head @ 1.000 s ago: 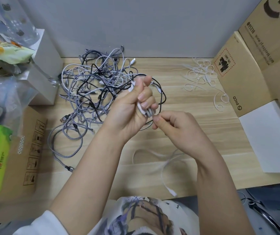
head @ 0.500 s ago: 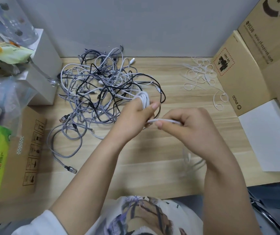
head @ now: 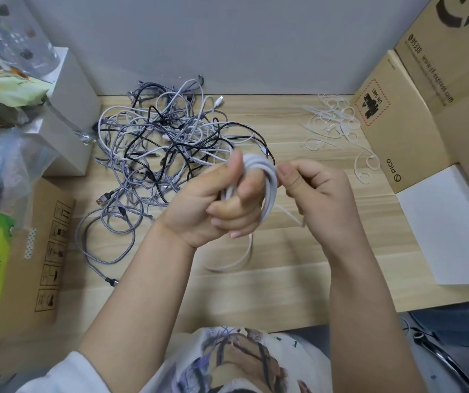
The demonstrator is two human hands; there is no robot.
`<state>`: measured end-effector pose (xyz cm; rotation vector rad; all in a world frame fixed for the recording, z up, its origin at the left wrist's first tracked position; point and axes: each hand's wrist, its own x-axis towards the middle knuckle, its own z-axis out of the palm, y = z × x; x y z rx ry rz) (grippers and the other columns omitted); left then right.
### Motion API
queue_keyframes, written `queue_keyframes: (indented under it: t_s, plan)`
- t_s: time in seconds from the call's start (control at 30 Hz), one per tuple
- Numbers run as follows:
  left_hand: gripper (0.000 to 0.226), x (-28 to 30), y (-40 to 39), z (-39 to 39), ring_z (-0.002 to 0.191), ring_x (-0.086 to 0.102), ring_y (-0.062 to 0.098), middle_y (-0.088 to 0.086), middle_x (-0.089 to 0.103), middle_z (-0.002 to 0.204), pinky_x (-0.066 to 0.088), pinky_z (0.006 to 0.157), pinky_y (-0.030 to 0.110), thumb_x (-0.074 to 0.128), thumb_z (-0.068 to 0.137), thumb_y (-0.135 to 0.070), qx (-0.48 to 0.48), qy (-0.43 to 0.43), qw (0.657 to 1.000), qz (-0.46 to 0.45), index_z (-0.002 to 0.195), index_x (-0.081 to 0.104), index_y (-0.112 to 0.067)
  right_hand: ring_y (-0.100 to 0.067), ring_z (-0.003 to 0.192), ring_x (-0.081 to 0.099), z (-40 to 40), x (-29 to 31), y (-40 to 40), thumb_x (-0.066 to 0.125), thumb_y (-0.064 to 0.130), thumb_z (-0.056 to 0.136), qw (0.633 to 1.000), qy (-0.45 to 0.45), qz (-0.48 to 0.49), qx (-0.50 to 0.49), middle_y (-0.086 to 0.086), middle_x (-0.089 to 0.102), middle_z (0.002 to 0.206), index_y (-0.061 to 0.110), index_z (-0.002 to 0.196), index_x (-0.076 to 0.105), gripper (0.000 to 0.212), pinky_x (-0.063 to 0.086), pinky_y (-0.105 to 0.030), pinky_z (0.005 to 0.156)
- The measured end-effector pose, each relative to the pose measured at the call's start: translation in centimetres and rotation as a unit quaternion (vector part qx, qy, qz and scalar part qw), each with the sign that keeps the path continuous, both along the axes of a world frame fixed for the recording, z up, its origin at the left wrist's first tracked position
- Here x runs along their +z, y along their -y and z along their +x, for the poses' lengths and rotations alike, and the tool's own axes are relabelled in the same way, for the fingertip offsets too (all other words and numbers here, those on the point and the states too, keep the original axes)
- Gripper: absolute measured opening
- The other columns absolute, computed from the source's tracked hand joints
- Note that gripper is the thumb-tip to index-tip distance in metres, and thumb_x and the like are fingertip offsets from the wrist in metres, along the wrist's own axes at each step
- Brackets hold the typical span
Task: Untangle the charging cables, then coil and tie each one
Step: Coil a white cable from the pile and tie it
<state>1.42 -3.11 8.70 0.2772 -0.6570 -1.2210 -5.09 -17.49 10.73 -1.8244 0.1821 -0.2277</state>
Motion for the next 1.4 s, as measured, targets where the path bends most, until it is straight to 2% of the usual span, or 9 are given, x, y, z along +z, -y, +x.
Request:
queue_keyframes:
  t_s: [0.2, 0.33, 0.53, 0.73, 0.9, 1.03, 1.17, 1.3, 1.4]
  plan:
    - [0.032, 1.3, 0.2, 0.9, 0.041, 0.023, 0.013, -0.001, 0.027, 0.048, 0.034, 0.052, 0.028, 0.048, 0.096, -0.028, 0.08, -0.189, 0.975, -0.089, 0.091, 0.061, 0.002, -0.003, 0.051, 0.039, -0.3, -0.9, -0.8, 0.05, 0.038, 0.083, 0.986, -0.119, -0.053, 0.1, 0.009, 0.043, 0.052, 0.027, 0.066, 0.062, 0.024, 0.032, -0.023, 0.055]
    - [0.041, 1.1, 1.1, 1.1, 0.039, 0.035, 0.009, -0.005, 0.035, 0.046, 0.043, 0.05, 0.021, 0.036, 0.097, -0.041, 0.229, -0.224, 0.946, 0.052, 0.093, 0.06, -0.007, -0.008, 0.05, 0.037, -0.5, -0.5, -1.4, 0.056, 0.032, 0.093, 0.972, -0.142, -0.14, 0.125, 0.002, 0.043, 0.049, 0.026, 0.071, 0.065, 0.025, 0.032, -0.033, 0.055]
    - [0.027, 0.2, 1.9, 0.6, 0.042, 0.034, 0.006, -0.01, 0.037, 0.048, 0.039, 0.049, 0.018, 0.031, 0.102, -0.025, 0.429, -0.027, 0.846, 0.316, 0.097, 0.053, -0.01, -0.005, 0.048, 0.034, -1.2, 0.4, -0.6, 0.063, 0.037, 0.084, 0.984, -0.101, -0.112, 0.097, 0.01, 0.041, 0.048, 0.024, 0.064, 0.068, 0.024, 0.024, -0.018, 0.048]
    - [0.035, -0.6, 1.5, -0.9, 0.045, 0.04, 0.007, -0.004, 0.044, 0.049, 0.034, 0.046, 0.014, 0.041, 0.101, -0.023, 0.321, 0.274, 0.793, 0.439, 0.07, 0.053, -0.012, -0.005, 0.074, 0.067, -1.2, 0.9, -0.5, 0.064, 0.027, 0.081, 0.988, -0.05, -0.113, 0.092, 0.01, 0.071, 0.067, 0.016, 0.071, 0.075, 0.018, 0.052, -0.029, 0.071]
    - [0.066, 0.2, 0.9, -1.4, 0.044, 0.033, 0.013, 0.0, 0.034, 0.044, 0.037, 0.049, 0.021, 0.013, 0.099, -0.052, 0.213, 0.332, 0.807, 0.44, 0.064, 0.052, -0.011, -0.003, 0.049, 0.045, -1.3, 1.4, 0.0, 0.076, 0.021, 0.074, 0.999, -0.011, -0.04, 0.014, 0.004, 0.055, 0.045, 0.019, 0.055, 0.065, 0.022, 0.037, -0.017, 0.053]
    - [0.073, 0.1, 0.3, -1.7, 0.038, 0.026, 0.011, -0.009, 0.03, 0.039, 0.037, 0.048, 0.02, 0.021, 0.084, -0.076, 0.084, 0.25, 0.902, 0.341, 0.066, 0.06, -0.017, -0.009, 0.054, 0.039, -0.9, 0.9, 1.0, 0.08, 0.033, 0.065, 0.996, -0.001, -0.001, -0.088, 0.002, 0.05, 0.049, 0.025, 0.056, 0.067, 0.017, 0.033, -0.022, 0.054]
    - [0.046, 0.4, 0.0, -1.0, 0.035, 0.017, 0.012, -0.009, 0.027, 0.042, 0.037, 0.045, 0.017, 0.044, 0.09, -0.056, 0.037, 0.105, 0.987, 0.12, 0.073, 0.064, -0.018, 0.003, 0.056, 0.045, -0.6, 0.1, 1.0, 0.069, 0.034, 0.079, 0.999, -0.011, -0.015, -0.043, 0.02, 0.057, 0.053, 0.025, 0.064, 0.065, 0.018, 0.035, -0.015, 0.057]
    - [0.031, 1.4, 0.2, -0.1, 0.042, 0.03, 0.013, -0.004, 0.033, 0.05, 0.04, 0.053, 0.025, 0.048, 0.095, -0.034, 0.075, -0.037, 0.996, -0.011, 0.086, 0.06, -0.008, -0.005, 0.056, 0.038, -0.5, -0.7, 0.9, 0.057, 0.039, 0.082, 0.996, -0.077, -0.018, 0.027, -0.005, 0.054, 0.06, 0.017, 0.07, 0.068, 0.028, 0.033, -0.026, 0.06]
    - [0.022, 1.6, 0.4, 0.2, 0.049, 0.041, 0.014, 0.0, 0.044, 0.055, 0.046, 0.062, 0.027, 0.054, 0.092, -0.025, 0.168, -0.125, 0.978, -0.014, 0.096, 0.056, -0.004, -0.005, 0.054, 0.036, -0.9, -1.1, 0.6, 0.058, 0.035, 0.09, 0.984, -0.136, -0.069, 0.096, 0.006, 0.044, 0.054, 0.026, 0.068, 0.068, 0.026, 0.03, -0.027, 0.059]
